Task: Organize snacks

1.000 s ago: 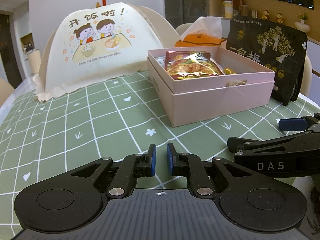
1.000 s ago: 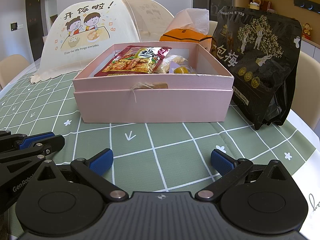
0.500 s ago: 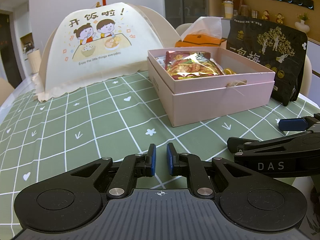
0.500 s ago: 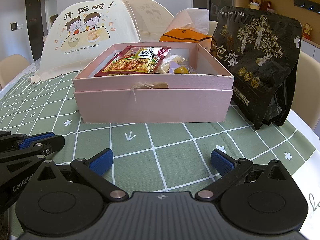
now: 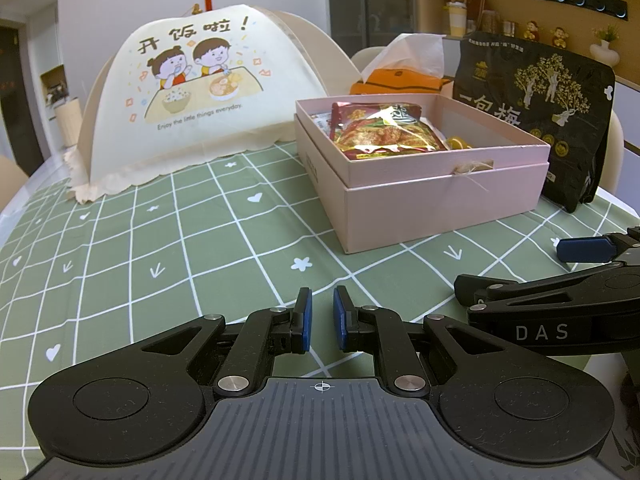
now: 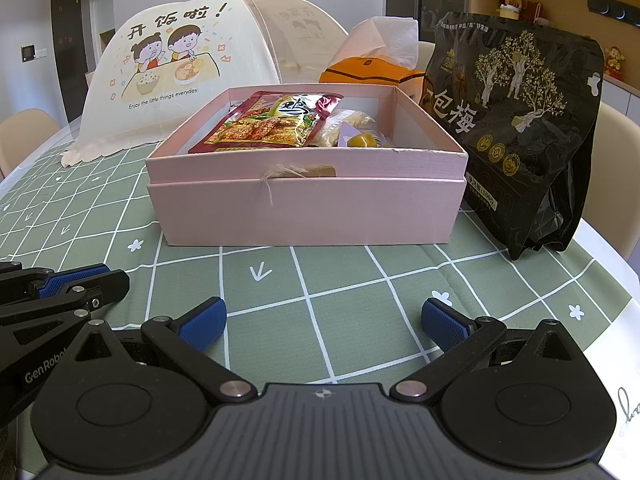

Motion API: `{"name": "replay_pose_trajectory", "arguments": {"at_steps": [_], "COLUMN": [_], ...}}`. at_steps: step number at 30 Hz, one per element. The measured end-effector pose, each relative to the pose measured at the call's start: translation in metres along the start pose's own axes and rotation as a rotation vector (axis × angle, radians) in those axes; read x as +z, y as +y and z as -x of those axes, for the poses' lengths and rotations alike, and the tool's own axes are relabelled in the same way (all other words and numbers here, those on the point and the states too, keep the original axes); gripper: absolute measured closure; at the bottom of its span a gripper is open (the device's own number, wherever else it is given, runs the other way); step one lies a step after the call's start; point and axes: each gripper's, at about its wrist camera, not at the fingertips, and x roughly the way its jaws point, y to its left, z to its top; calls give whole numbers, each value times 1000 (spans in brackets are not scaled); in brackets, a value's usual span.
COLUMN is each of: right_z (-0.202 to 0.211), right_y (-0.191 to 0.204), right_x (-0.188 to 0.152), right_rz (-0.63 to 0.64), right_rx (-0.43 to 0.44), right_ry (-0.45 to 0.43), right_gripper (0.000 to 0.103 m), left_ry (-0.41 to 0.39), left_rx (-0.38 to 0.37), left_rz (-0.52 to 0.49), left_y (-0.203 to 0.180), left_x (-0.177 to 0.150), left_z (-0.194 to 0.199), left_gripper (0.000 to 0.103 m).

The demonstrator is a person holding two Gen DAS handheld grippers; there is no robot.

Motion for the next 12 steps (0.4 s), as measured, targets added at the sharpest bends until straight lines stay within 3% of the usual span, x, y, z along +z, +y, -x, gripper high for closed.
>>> {"name": "replay_pose_trajectory", "arguments": {"at_steps": [12], "right_z": [0], "right_y": [0], "right_x": [0], "right_rz": [0], "right_rx": [0], "right_ry": [0], "right_gripper": [0], "left_ry": [-1], "left_rx": [-15], "left_rz": [2], "left_y": [-2], "left_x": [0], "left_z": [0], "left_gripper": [88]}}
